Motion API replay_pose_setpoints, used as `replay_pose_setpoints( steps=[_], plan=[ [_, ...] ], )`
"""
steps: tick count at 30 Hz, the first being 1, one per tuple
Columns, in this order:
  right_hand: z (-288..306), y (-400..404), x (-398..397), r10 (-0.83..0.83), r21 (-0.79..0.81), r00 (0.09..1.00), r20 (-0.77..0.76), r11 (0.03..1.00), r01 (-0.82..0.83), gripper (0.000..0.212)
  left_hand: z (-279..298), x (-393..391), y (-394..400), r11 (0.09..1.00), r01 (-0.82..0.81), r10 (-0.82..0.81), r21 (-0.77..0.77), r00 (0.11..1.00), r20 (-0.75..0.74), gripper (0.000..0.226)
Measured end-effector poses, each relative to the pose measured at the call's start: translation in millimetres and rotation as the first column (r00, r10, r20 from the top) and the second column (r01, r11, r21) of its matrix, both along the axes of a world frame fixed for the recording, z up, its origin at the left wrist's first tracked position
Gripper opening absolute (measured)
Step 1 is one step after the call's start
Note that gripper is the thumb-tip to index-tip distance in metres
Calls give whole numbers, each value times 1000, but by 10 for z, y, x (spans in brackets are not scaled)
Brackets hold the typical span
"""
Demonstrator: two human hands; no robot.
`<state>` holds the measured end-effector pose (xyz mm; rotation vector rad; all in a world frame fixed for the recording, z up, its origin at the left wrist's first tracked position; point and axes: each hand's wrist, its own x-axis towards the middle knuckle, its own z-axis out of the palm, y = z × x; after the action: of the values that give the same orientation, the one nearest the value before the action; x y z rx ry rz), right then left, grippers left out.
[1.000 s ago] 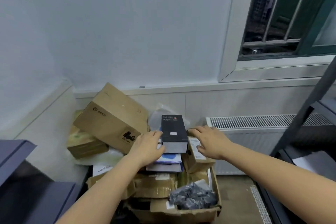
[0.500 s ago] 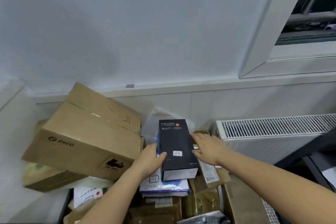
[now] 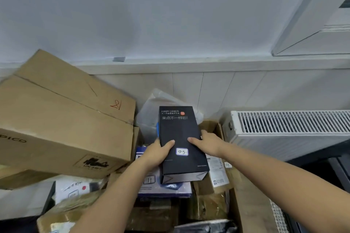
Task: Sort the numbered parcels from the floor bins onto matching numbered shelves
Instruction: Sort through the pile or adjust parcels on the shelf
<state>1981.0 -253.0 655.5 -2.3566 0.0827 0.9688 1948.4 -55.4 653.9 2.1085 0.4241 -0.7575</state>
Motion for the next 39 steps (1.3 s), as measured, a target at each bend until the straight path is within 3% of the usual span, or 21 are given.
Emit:
replay_pose_setpoints(
  steps=[6, 9, 13, 17, 26, 39],
  plan=[
    [4, 53, -195, -232, 323, 961, -148, 907, 269, 46, -78, -94, 16, 965, -183, 192, -190, 981, 34, 56],
    [147, 80, -256, -249, 395, 960, -130, 875, 280, 49, 48, -165, 12, 945, -210, 240, -252, 967, 92, 61],
    [410, 59, -294, -262, 436, 960, -102, 855, 279, 55, 325, -308, -5, 952, -192, 235, -239, 957, 168, 89],
    [781, 134, -309, -266, 484, 964, -29, 840, 246, 50, 751, -346, 64, 948, -173, 246, -268, 931, 269, 94],
    [1691, 344, -513, -316, 552, 934, 166, 815, 178, 46, 1692, -559, 227, 933, -145, 290, -330, 846, 448, 34],
    [2509, 631, -802, -68, 622, 933, 353, 762, -180, 49, 2683, -1425, 254, 900, -381, 422, -211, 644, 638, 48]
  ],
)
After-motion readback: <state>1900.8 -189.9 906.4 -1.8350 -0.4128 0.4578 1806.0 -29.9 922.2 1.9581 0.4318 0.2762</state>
